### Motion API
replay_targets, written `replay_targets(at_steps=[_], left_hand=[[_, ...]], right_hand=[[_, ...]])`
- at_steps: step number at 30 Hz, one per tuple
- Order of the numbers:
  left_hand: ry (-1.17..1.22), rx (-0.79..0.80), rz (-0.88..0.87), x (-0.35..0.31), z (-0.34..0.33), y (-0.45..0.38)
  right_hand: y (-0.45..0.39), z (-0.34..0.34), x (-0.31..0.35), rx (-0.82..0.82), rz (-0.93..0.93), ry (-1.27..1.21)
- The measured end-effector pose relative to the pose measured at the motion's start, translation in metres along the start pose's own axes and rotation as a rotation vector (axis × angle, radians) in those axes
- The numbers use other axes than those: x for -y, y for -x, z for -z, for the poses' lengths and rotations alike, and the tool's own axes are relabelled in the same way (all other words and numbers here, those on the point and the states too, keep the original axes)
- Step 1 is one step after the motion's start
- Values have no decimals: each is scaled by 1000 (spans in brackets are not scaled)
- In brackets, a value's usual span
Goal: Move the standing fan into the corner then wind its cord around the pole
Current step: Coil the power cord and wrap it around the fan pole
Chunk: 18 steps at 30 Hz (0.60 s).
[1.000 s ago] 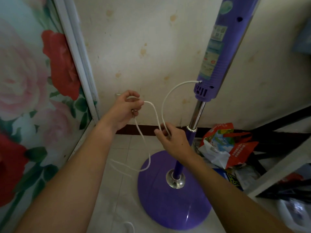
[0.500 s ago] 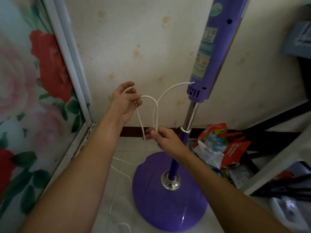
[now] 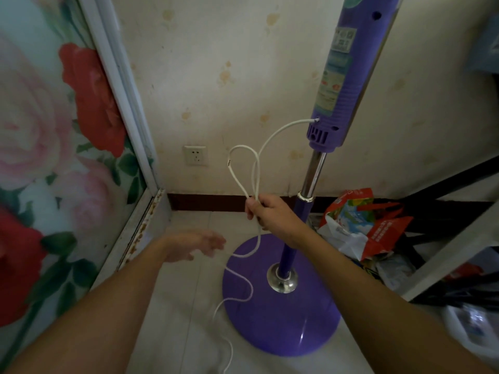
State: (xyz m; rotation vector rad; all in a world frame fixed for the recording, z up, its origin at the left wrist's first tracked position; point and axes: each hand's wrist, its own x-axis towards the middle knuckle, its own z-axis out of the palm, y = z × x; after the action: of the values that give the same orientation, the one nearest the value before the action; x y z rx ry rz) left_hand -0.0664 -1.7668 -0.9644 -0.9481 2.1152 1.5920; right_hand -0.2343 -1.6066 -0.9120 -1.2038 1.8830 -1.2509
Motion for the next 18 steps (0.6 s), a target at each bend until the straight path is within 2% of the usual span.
replay_targets(at_steps=[2, 4, 6, 8, 11, 15, 18], left_hand=[[-235, 41, 95, 16, -4, -1], [-410, 18, 44, 19, -3, 2], [-445, -44, -45, 19, 0, 5], [-303, -128, -114, 18, 6, 6], [110, -313, -235, 3, 20, 11], [535, -340, -454, -44, 34, 19], [714, -352, -583, -80, 38, 24]], right_hand=[[0, -4, 2, -18, -3, -38], [-1, -6, 2, -55, -1, -64], [-1, -6, 0, -90, 14, -42], [0, -2, -5, -121, 21, -7], [0, 3, -10, -145, 13, 59], [1, 5, -13, -85, -49, 22], [2, 6, -13, -80, -34, 82]])
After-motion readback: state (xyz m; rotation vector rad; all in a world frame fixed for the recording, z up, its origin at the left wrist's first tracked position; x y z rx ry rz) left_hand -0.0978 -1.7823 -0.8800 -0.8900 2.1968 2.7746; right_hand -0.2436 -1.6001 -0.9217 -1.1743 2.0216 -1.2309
